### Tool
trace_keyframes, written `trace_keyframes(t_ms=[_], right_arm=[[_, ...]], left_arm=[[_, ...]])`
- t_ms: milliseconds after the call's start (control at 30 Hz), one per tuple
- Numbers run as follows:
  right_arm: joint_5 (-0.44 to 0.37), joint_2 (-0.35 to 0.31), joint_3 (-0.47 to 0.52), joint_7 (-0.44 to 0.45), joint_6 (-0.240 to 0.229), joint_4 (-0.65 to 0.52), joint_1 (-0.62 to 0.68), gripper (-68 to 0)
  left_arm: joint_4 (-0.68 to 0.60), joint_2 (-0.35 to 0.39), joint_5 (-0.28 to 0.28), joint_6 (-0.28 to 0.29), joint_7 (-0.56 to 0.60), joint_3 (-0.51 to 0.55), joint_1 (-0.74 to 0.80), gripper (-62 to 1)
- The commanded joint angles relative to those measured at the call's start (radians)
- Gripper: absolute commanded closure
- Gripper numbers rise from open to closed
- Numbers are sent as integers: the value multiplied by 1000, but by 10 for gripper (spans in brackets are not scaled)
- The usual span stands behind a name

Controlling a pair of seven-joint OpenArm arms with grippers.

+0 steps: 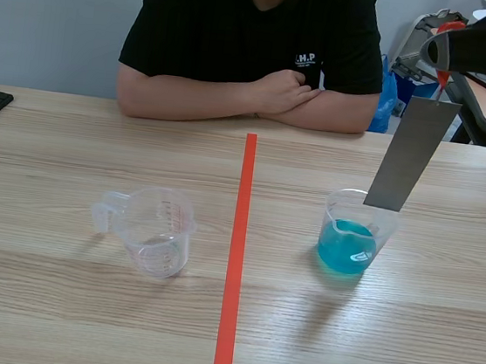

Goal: Do the redox reaction experiment.
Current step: 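Raise the plate and point at it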

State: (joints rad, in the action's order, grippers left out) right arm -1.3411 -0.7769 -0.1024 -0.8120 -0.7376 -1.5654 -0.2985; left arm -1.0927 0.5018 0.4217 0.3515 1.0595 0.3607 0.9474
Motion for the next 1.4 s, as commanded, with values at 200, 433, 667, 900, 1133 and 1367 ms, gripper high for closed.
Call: trace_keyframes(t_ms=[200,433,667,900,1133,1367], right_arm=[[-109,-18,80,-51,-8,-63,-14,-15],[-133,-18,103,-53,-8,-97,-14,-15],[-134,-15,103,-37,-8,-100,-14,-15],[-137,-15,103,-35,-8,-100,-14,-15],[-137,-15,103,-35,-8,-100,-14,-15],[-137,-15,103,-35,-8,-100,-14,-15]], left_arm=[[-3,13,-14,2,14,10,2,-40],[-3,14,-14,2,14,10,-3,-40],[-3,20,-36,3,12,10,-37,-40],[-2,96,-43,102,-24,10,-159,-40],[-2,176,-44,202,-86,-2,-356,-40],[0,248,-114,282,-218,-151,-619,-40]])
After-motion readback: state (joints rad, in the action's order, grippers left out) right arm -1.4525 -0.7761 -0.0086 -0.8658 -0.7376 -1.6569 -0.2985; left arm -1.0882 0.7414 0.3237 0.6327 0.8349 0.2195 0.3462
